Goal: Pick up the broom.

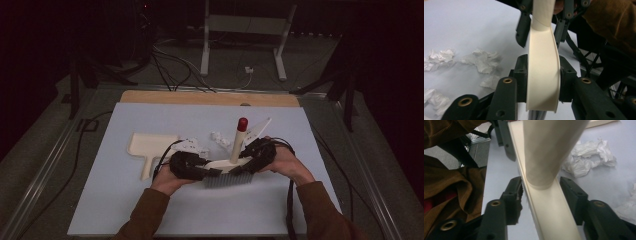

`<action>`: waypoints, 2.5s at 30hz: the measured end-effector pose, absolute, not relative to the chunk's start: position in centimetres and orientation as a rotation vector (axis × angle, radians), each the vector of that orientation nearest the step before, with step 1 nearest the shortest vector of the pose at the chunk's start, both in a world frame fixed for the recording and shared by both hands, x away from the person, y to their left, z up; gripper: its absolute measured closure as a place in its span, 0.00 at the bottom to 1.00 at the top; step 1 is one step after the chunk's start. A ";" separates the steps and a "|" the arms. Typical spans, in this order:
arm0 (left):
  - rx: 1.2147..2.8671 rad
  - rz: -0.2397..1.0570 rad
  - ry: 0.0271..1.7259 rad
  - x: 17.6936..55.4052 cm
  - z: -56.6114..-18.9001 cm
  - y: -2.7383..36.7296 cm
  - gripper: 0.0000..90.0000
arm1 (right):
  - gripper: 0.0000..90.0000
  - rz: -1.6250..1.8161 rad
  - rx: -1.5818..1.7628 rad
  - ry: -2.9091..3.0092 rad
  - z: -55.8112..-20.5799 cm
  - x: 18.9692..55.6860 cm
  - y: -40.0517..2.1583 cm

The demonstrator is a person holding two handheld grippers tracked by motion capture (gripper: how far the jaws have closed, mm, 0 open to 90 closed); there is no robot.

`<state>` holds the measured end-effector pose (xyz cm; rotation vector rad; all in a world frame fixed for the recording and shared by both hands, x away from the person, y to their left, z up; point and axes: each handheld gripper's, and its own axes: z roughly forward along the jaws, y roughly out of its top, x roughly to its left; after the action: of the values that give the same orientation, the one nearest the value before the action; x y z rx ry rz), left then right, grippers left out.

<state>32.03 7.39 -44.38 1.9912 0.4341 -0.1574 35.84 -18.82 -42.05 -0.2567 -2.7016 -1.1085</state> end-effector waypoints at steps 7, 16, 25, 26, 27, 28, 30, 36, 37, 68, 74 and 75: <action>1.957 -0.126 0.498 32.0 -44.3 7.7 0.59 | 0.75 -1.137 -0.203 -2.720 -41.8 35.0 -18.5; 1.903 -0.094 0.598 32.2 -43.9 8.8 0.36 | 0.75 -1.164 -0.298 -2.737 -41.7 35.3 -18.9; 1.881 0.088 0.733 32.0 -43.5 10.4 0.16 | 0.75 -1.233 -0.440 -2.732 -41.6 36.1 -19.9; 1.878 0.108 0.747 32.0 -43.5 10.6 0.14 | 0.75 -1.235 -0.454 -2.732 -41.6 36.2 -20.0; 1.875 0.117 0.749 32.0 -43.6 10.9 0.12 | 0.75 -1.238 -0.462 -2.732 -41.6 36.3 -20.0; 1.869 0.133 0.764 31.9 -43.6 11.2 0.08 | 0.75 -1.240 -0.472 -2.733 -41.6 36.4 -20.1; 1.860 0.173 0.792 31.8 -43.6 11.8 0.04 | 0.75 -1.251 -0.498 -2.732 -41.6 36.5 -20.2; 1.854 0.314 0.889 31.1 -43.8 13.3 0.01 | 0.75 -1.300 -0.591 -2.731 -41.4 36.8 -20.5; 1.849 0.332 0.906 31.0 -43.9 13.5 0.01 | 0.75 -1.312 -0.611 -2.730 -41.4 36.9 -20.6; 1.699 0.658 1.191 27.2 -47.0 21.7 0.01 | 0.75 -1.505 -1.274 -2.780 -40.8 40.4 -23.5; 1.664 0.684 1.211 26.6 -47.2 22.2 0.01 | 0.75 -1.469 -1.370 -2.807 -41.3 41.2 -23.7; 1.663 0.685 1.214 26.5 -47.3 22.3 0.01 | 0.75 -1.457 -1.382 -2.824 -41.3 41.3 -23.7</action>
<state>26.52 22.31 -47.26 1.6630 1.2137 0.6848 41.26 -23.67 -41.31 -1.3822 -2.8240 -1.4569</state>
